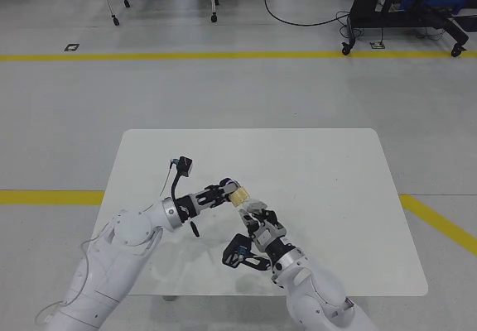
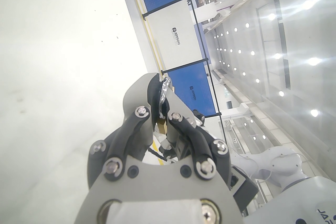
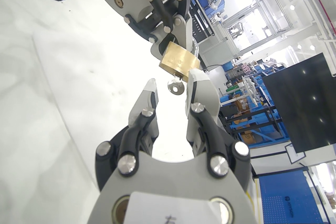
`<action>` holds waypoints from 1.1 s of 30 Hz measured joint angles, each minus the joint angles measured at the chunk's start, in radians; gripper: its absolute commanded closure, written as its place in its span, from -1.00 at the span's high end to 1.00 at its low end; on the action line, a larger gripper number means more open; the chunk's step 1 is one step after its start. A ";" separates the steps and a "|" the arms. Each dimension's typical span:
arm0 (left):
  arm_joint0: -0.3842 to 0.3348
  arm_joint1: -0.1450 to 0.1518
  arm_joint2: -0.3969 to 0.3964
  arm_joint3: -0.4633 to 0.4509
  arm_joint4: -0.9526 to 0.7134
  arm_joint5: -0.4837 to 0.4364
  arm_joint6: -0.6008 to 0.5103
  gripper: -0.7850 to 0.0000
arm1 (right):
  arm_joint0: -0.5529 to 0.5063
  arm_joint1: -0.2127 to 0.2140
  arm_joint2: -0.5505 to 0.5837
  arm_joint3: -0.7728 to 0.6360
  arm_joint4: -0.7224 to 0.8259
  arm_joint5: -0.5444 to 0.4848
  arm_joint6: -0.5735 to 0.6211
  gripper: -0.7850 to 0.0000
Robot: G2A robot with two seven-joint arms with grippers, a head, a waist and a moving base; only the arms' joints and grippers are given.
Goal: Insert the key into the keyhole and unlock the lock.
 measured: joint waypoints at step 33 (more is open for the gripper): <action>0.041 -0.003 -0.027 -0.048 0.078 -0.109 0.058 -1.00 | 0.016 -0.015 0.174 0.034 0.607 -0.221 -0.061 -1.00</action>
